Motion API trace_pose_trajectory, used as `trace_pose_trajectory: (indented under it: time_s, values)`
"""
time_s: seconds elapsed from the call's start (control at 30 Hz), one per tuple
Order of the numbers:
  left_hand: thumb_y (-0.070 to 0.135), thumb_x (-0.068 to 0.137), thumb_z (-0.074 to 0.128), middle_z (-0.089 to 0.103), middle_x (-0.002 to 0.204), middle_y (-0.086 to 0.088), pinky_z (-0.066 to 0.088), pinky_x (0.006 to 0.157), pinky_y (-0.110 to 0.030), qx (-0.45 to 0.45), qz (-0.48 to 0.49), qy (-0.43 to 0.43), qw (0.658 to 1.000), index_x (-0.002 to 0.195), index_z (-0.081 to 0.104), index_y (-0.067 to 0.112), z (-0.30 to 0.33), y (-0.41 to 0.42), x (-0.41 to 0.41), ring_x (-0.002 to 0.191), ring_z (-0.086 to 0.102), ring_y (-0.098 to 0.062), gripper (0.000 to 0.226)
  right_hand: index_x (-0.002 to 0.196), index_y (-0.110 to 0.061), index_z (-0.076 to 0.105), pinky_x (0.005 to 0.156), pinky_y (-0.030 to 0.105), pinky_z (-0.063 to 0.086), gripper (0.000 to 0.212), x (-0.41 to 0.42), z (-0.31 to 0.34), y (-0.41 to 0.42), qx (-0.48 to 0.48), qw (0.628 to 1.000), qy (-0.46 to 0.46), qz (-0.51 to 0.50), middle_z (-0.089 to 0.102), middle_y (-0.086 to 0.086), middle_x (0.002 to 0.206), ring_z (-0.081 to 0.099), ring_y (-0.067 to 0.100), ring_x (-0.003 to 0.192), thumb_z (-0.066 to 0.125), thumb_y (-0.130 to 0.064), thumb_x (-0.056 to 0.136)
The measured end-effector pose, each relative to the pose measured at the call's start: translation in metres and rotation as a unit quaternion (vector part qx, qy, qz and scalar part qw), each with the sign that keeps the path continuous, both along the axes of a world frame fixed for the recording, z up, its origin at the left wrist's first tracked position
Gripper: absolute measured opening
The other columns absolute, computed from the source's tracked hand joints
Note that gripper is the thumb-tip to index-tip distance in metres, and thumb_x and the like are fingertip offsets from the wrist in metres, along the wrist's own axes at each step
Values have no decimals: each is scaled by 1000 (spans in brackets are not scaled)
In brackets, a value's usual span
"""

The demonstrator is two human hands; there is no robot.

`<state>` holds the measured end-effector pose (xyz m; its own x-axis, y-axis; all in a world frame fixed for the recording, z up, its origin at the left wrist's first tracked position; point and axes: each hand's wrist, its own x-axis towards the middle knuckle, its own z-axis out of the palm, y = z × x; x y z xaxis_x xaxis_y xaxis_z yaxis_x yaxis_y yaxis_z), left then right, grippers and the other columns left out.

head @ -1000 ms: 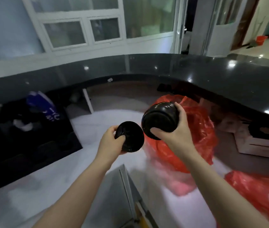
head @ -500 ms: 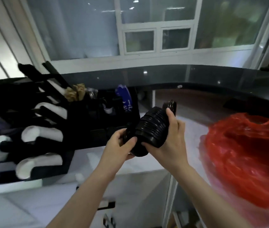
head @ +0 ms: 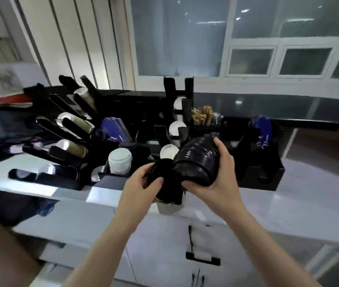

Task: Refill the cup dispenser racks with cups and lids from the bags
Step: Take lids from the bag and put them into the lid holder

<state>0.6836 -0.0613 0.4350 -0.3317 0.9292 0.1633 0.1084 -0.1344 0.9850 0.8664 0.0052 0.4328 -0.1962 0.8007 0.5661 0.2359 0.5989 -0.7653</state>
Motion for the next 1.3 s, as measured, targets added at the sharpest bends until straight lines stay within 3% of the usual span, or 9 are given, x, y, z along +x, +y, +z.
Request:
trace_pose_trajectory:
  time_s: [0.13,0.27,0.4,0.5,0.6,0.73,0.93,1.1,1.3]
  values:
    - [8,88,59,72,99,9,57,70,-28,-2,-11,8,1000,106,62,37,-1,1,-28,93,68,-7,35,140,-48,21,92,-2,28,111,-18,-3,-8,-30,999,28,-17,25,-35,127,29,-21,119,88,-38,52]
    - [9,87,60,70,98,11,59,74,-32,-6,-31,15,999,107,60,39,-5,19,-18,91,67,-5,36,140,-51,24,97,18,37,108,16,-12,-5,-71,993,62,-73,36,-20,136,40,-4,125,82,-47,48]
    - [11,87,61,71,95,16,57,69,-26,-18,-55,17,998,103,60,44,-18,29,11,88,67,-2,36,134,-53,34,88,18,43,96,78,-35,9,-115,974,148,-128,49,-28,125,52,-12,109,81,-46,51]
    - [13,87,61,71,95,9,57,61,-25,-37,-53,25,998,104,59,43,-24,43,35,85,68,-10,35,132,-48,39,94,30,46,82,121,-57,33,-142,962,191,-134,53,-12,130,54,-2,114,82,-29,64]
    - [11,88,61,70,103,6,59,70,-30,-46,-42,16,998,112,59,35,-26,68,63,94,67,-12,34,139,-32,40,99,45,46,74,158,-72,70,-176,953,224,-105,55,0,132,55,17,121,75,-7,78]
    - [10,89,61,69,104,5,58,69,-27,-27,-17,21,999,116,59,28,-25,109,107,95,66,-10,33,130,-34,49,72,25,55,65,195,-65,121,-217,938,269,-41,65,-8,116,64,13,106,74,-19,71]
    - [13,87,63,69,102,11,57,82,-39,-27,12,30,999,108,59,40,-35,155,152,95,66,-4,34,137,-21,45,90,43,53,58,233,-57,190,-290,904,312,35,61,7,128,61,24,115,64,-18,81]
    - [10,87,61,70,100,10,54,80,-30,-41,31,21,998,100,61,40,-43,184,163,94,66,-4,33,137,-20,48,96,48,48,67,242,-60,222,-357,873,325,73,63,7,128,61,27,115,69,-32,74]
    - [12,91,54,71,83,19,44,62,-9,-92,54,29,994,88,67,36,-56,216,167,79,65,5,28,133,-26,53,81,38,57,64,242,-59,246,-399,869,279,84,67,1,122,66,20,108,72,-40,73]
